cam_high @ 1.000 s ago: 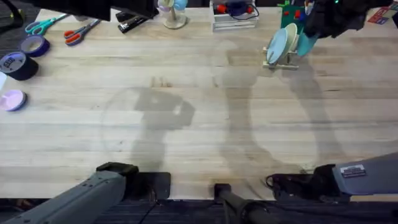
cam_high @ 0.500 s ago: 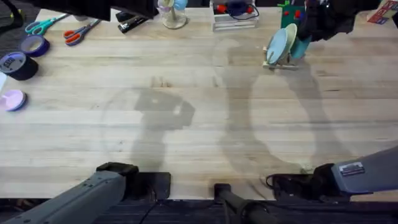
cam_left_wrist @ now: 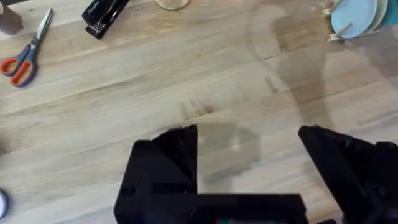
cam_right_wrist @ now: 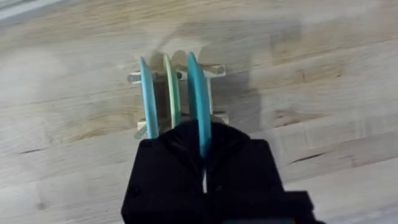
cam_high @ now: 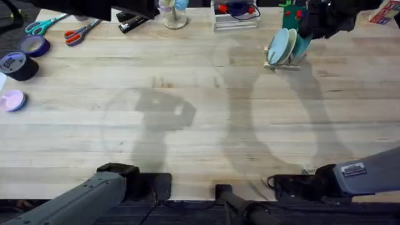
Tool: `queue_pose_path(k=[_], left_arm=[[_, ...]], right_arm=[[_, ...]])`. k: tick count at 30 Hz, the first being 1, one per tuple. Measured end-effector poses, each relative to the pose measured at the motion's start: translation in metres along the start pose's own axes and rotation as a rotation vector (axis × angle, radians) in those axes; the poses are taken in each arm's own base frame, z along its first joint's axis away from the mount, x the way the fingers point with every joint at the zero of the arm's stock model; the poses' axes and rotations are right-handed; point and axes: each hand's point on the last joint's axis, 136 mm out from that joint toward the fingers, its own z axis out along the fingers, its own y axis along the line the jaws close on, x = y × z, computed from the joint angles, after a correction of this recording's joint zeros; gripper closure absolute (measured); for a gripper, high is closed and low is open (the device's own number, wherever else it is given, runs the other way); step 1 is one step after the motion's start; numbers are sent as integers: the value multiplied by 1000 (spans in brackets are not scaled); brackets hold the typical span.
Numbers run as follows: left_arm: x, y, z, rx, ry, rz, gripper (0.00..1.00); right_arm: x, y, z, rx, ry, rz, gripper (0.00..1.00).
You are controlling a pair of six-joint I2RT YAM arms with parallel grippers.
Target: Pick up the plates from the table one by one and place each into a slot on the dish rack.
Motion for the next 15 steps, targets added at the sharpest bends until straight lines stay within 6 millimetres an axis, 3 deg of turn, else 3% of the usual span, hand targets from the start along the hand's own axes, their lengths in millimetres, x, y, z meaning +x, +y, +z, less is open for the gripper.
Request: queue_pose_path(k=[15], left_arm=[[0,0,0,0,0,0,8]], right_arm=[[11,2,15,6,60,-11,936]])
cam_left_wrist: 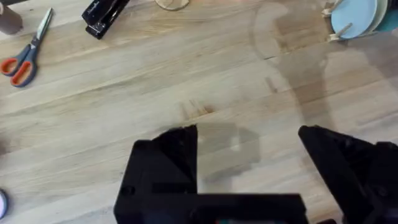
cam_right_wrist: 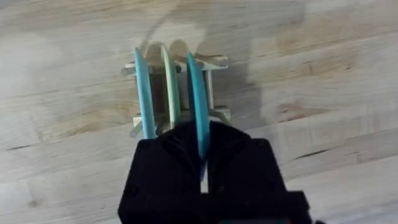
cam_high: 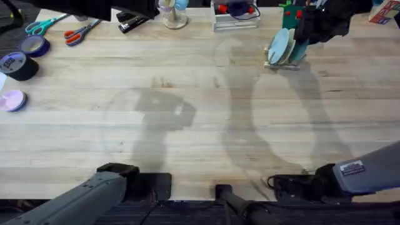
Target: Pick up the plates from the table one by one and place each into a slot on the dish rack.
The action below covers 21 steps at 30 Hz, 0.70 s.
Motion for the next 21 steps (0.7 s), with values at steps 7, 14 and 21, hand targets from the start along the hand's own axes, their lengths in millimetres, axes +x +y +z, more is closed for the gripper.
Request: queue_pose_path(k=[7,14,21], left_arm=[[0,0,0,0,-1,0,7],[0,0,0,0,0,0,7],[0,0,0,0,0,0,6]], right_arm=[[0,0,0,0,-1,0,836],[1,0,0,1,3,0,818],[15,-3,-1,12,59,-11,566]])
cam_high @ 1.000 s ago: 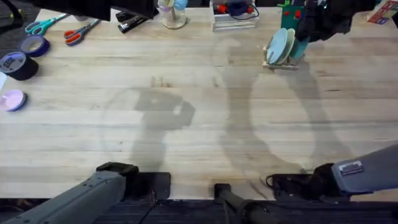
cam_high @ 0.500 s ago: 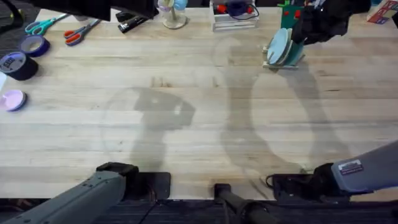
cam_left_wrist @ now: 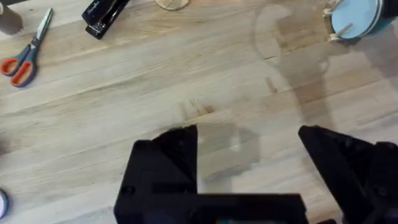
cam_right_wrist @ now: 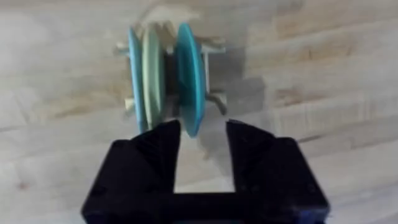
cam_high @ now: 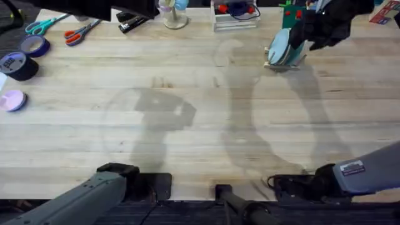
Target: Pick up the plates from the table one by one and place each into a slot on the dish rack.
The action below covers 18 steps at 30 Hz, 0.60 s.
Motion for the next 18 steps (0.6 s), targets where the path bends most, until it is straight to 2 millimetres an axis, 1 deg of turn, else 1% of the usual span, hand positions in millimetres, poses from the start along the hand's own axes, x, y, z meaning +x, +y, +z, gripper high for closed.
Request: queue_pose_path(k=[2,4,6,8,12,16,18], left_arm=[[0,0,0,0,0,0,6],[0,0,0,0,0,0,6],[0,0,0,0,0,0,8],[0,0,0,0,0,0,6],[0,0,0,0,1,0,7],[3,0,0,1,12,-2,7],[4,0,0,1,16,-2,7]], right_arm=[[7,-2,-3,5,23,-5,472],[11,-4,-11,5,29,-8,401],[14,-7,-24,3,19,-7,333],[17,-11,-41,-1,-3,-5,261],[28,-19,-75,-7,-35,-1,225],[50,-29,-102,-4,-17,-4,210],[61,-33,-111,-1,-3,-6,207]])
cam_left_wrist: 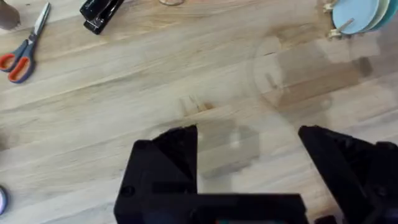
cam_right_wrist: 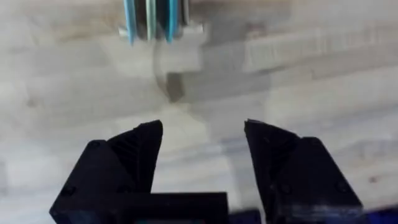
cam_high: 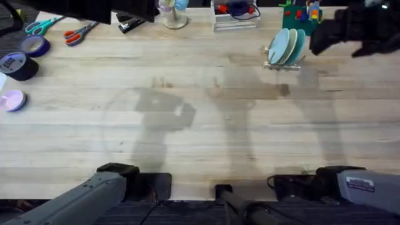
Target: Pick up the plates from the table one by one and place each into a slot on the dish rack.
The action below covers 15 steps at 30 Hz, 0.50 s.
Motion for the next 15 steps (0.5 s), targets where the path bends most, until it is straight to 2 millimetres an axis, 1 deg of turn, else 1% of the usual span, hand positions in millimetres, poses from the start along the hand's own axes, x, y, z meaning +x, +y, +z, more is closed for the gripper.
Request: queue_pose_path(k=[7,13,15], left_arm=[[1,0,0,0,5,-1,7],[1,0,0,0,5,-1,6],[1,0,0,0,6,-1,8]], right_arm=[[48,-14,-25,22,111,-20,207],[72,-21,-40,30,153,-27,208],[77,-23,-45,28,150,-27,208]])
